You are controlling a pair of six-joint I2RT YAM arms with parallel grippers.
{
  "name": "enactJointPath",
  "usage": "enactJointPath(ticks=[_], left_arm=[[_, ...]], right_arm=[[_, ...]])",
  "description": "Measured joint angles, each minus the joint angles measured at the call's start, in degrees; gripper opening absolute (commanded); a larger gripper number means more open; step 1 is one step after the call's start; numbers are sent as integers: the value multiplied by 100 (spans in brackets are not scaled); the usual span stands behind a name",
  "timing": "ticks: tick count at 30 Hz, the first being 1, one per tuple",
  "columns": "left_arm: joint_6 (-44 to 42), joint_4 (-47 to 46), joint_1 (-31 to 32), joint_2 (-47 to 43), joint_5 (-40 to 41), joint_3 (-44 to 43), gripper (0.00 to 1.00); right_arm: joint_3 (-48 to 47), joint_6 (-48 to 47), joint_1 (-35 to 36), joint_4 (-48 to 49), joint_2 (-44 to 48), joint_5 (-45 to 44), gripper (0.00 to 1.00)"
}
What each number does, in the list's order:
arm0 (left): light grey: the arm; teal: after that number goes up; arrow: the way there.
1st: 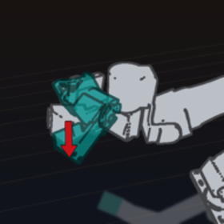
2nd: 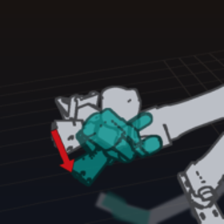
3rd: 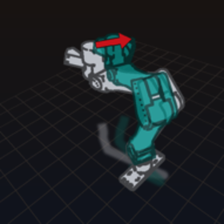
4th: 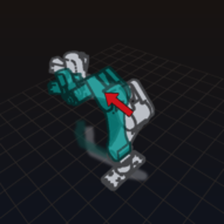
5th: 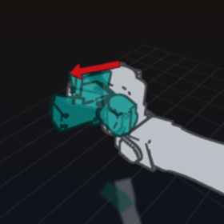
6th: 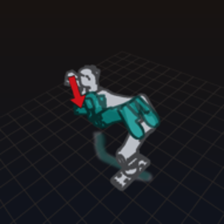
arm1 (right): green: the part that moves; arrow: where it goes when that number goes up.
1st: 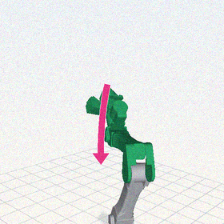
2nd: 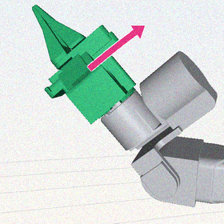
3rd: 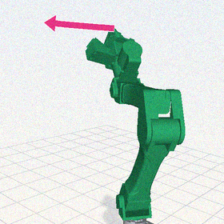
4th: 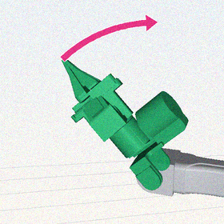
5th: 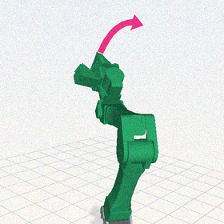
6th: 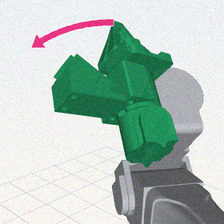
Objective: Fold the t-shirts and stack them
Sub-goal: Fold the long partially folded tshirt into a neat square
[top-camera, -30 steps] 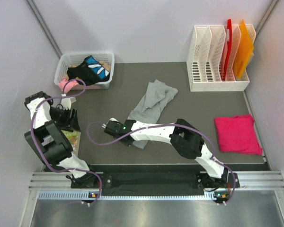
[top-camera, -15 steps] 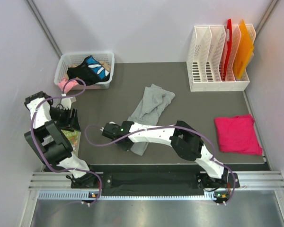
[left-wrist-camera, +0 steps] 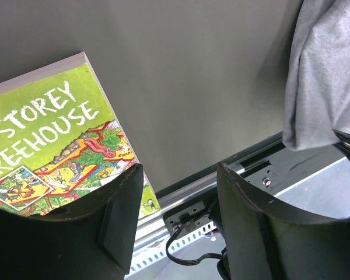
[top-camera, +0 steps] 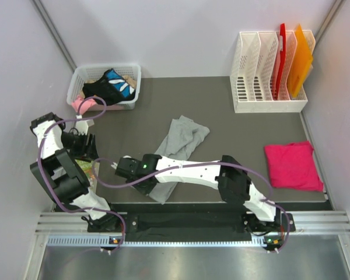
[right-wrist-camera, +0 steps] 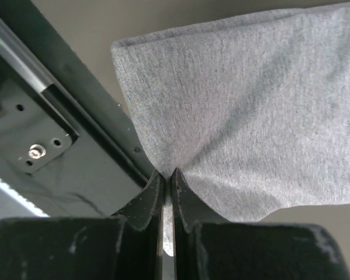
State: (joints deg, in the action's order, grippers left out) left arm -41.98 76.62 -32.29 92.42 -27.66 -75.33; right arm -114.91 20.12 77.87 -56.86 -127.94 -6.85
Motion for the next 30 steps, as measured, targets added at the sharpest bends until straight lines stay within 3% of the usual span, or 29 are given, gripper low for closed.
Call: enactJointPath(ticks=[22,25,30], left_arm=[[-4,2,0,0,0,-354,58],[2,2,0,0,0,-354,58],[28,2,0,0,0,-354,58]], right_arm=[[94,190,-66,-256,997,892,0],[299,129,-306,-210,1161,984,0],[546,-50,-1303,-52,1530,1073,0]])
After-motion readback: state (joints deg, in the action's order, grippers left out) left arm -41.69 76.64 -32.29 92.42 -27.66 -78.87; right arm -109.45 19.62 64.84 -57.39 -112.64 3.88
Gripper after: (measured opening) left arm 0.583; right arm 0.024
